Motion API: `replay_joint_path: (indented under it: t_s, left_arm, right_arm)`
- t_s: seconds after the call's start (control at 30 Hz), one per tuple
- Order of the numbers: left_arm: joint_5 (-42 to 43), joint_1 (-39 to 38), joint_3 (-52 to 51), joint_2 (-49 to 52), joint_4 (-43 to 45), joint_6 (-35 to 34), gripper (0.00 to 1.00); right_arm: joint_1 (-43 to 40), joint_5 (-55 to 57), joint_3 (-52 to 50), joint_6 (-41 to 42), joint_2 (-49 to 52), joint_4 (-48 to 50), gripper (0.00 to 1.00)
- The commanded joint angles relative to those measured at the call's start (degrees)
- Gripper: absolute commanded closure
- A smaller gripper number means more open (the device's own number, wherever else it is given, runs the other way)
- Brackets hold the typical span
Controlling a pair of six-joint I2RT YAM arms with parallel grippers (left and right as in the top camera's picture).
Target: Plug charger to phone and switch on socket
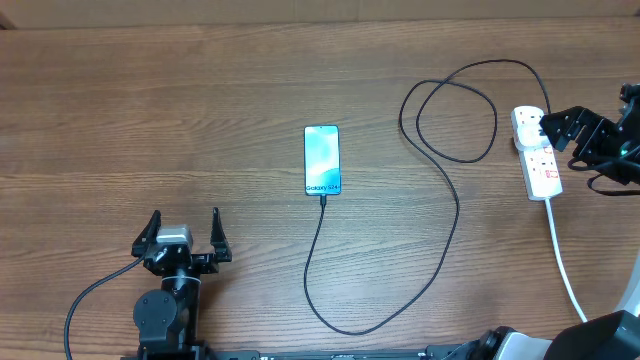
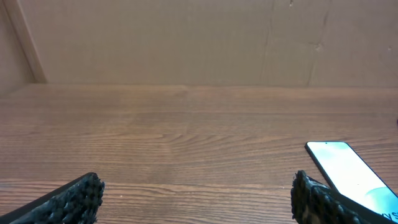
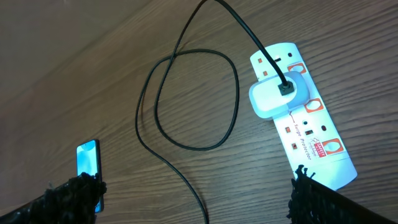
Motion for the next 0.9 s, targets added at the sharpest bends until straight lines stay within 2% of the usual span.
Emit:
replay_joint_path:
  t_s: [0.0,0.2,0.4,0.53,0.87]
  left_arm:
    - [0.6,0.3,-0.2,-0.6,0.0,1.1,0.00]
    - [0.6,0.3,-0.2,-0.6,0.0,1.1,0.00]
    - [0.6,0.3,-0.2,-0.6,0.0,1.1,0.00]
    - [0.6,0.3,-0.2,-0.6,0.0,1.1,0.00]
    - [0.6,0.3,-0.2,-0.6,0.0,1.1,0.00]
  right_arm:
    - [0.1,0.2,0.1,0.2,0.3,0.3,0.00]
    - [0.3,1.6,0.0,0.2,-1.1,0.9,0.00]
    - [3.3,1.6,-5.9,0.2,-7.6,10.9,0.00]
    - [6.0,1.7,-14.8,0.2,-13.9,21.3,0.00]
    - [12.5,1.7,-46.5,0.2,-35.0,54.3,0.00]
